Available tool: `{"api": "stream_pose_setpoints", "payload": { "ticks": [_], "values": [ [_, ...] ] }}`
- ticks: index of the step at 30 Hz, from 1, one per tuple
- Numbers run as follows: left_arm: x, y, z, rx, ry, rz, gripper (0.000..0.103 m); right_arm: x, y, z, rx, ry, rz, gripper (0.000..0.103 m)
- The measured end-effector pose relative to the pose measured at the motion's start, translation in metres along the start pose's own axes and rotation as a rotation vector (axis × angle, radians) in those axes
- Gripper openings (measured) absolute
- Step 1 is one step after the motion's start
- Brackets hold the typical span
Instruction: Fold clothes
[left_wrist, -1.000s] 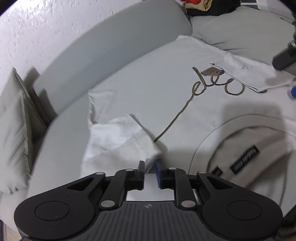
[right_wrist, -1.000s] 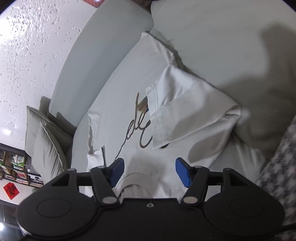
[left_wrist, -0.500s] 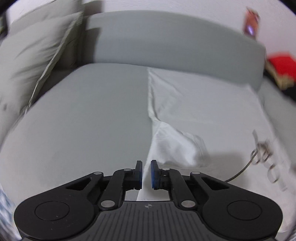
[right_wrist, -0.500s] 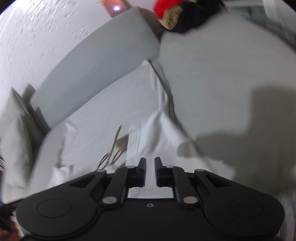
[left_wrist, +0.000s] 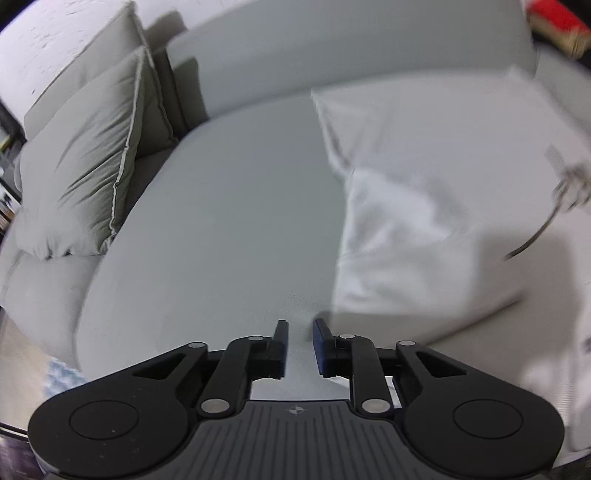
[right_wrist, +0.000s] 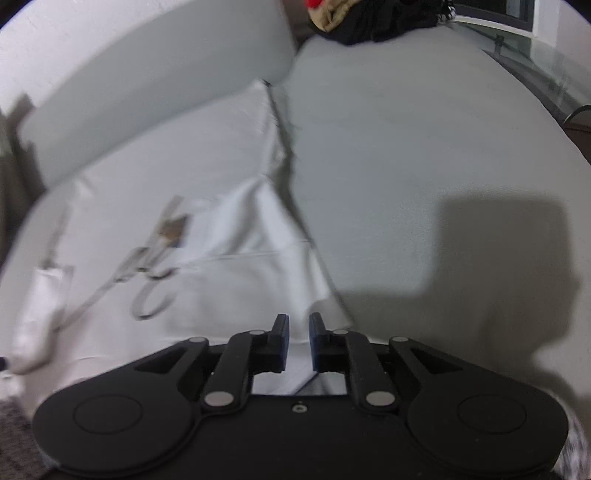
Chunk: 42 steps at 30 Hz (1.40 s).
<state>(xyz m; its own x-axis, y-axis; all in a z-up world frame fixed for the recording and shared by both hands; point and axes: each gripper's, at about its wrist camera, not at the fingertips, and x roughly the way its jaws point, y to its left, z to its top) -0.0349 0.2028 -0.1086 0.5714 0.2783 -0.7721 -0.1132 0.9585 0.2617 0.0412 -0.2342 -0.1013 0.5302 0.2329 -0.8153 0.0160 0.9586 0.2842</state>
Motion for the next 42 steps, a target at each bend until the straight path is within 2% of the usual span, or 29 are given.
{"api": "stream_pose_setpoints", "payload": {
  "ticks": [3, 5, 6, 8, 9, 10, 12, 13, 14, 16, 17, 19, 21, 24, 26, 27, 29, 33, 35, 39, 41, 42],
  "values": [
    [-0.003, -0.025, 0.004, -0.015, -0.037, -0.106, 0.022, -0.009, 0.017, -0.003, -0.016, 0.026, 0.109, 0.018],
    [-0.007, -0.053, 0.004, 0.03, -0.048, -0.169, 0.032, -0.007, 0.035, -0.005, -0.057, 0.048, 0.167, 0.024],
    [-0.007, -0.068, 0.002, 0.064, -0.05, -0.189, 0.034, -0.007, 0.04, -0.01, -0.077, 0.062, 0.169, 0.026],
    [-0.004, -0.097, -0.01, 0.136, -0.024, -0.208, 0.033, -0.01, 0.047, -0.022, -0.116, 0.09, 0.166, 0.028],
    [-0.004, -0.105, -0.019, 0.158, -0.019, -0.2, 0.027, -0.011, 0.051, -0.027, -0.135, 0.104, 0.165, 0.028],
    [-0.009, -0.113, -0.029, 0.211, -0.039, -0.184, 0.022, -0.012, 0.055, -0.033, -0.155, 0.118, 0.164, 0.028],
    [-0.023, -0.124, -0.045, 0.325, -0.076, -0.148, 0.02, -0.014, 0.063, -0.044, -0.194, 0.146, 0.161, 0.028],
    [-0.028, -0.123, -0.048, 0.347, -0.074, -0.143, 0.02, -0.016, 0.067, -0.049, -0.214, 0.161, 0.159, 0.028],
    [-0.031, -0.117, -0.049, 0.339, -0.072, -0.155, 0.02, -0.017, 0.071, -0.055, -0.233, 0.175, 0.157, 0.028],
    [-0.037, -0.098, -0.045, 0.256, -0.086, -0.193, 0.032, -0.033, 0.062, -0.055, -0.18, 0.17, 0.218, 0.026],
    [-0.038, -0.089, -0.041, 0.205, -0.096, -0.209, 0.032, -0.038, 0.059, -0.051, -0.159, 0.136, 0.233, 0.022],
    [-0.031, -0.081, -0.033, 0.117, -0.095, -0.212, 0.032, -0.041, 0.06, -0.047, -0.173, 0.066, 0.182, 0.02],
    [-0.02, -0.085, -0.028, 0.109, -0.056, -0.197, 0.034, -0.033, 0.061, -0.048, -0.171, 0.087, 0.127, 0.02],
    [-0.021, -0.074, -0.024, 0.094, -0.038, -0.19, 0.039, -0.02, 0.062, -0.051, -0.165, 0.127, 0.045, 0.021],
    [-0.022, -0.067, -0.021, 0.084, -0.027, -0.186, 0.039, -0.028, 0.063, -0.046, -0.169, 0.138, 0.052, 0.021],
    [-0.023, -0.063, -0.02, 0.079, -0.022, -0.184, 0.039, -0.036, 0.061, -0.041, -0.153, 0.123, 0.084, 0.021],
    [-0.024, -0.056, -0.017, 0.069, -0.012, -0.18, 0.039, -0.053, 0.06, -0.029, -0.123, 0.074, 0.145, 0.031],
    [-0.045, -0.015, 0.012, -0.04, -0.115, -0.2, 0.042, -0.098, 0.064, 0.011, -0.102, -0.082, 0.224, 0.054],
    [-0.051, 0.006, 0.029, -0.087, -0.16, -0.202, 0.045, -0.113, 0.065, 0.035, -0.088, -0.148, 0.263, 0.075],
    [-0.041, 0.038, 0.065, -0.139, -0.214, -0.188, 0.05, -0.116, 0.062, 0.08, -0.023, -0.196, 0.319, 0.085],
    [-0.027, 0.051, 0.081, -0.155, -0.226, -0.167, 0.055, -0.103, 0.059, 0.101, 0.009, -0.199, 0.322, 0.087],
    [-0.016, 0.057, 0.089, -0.164, -0.222, -0.159, 0.062, -0.095, 0.058, 0.111, 0.023, -0.201, 0.318, 0.087]
  ]
}}
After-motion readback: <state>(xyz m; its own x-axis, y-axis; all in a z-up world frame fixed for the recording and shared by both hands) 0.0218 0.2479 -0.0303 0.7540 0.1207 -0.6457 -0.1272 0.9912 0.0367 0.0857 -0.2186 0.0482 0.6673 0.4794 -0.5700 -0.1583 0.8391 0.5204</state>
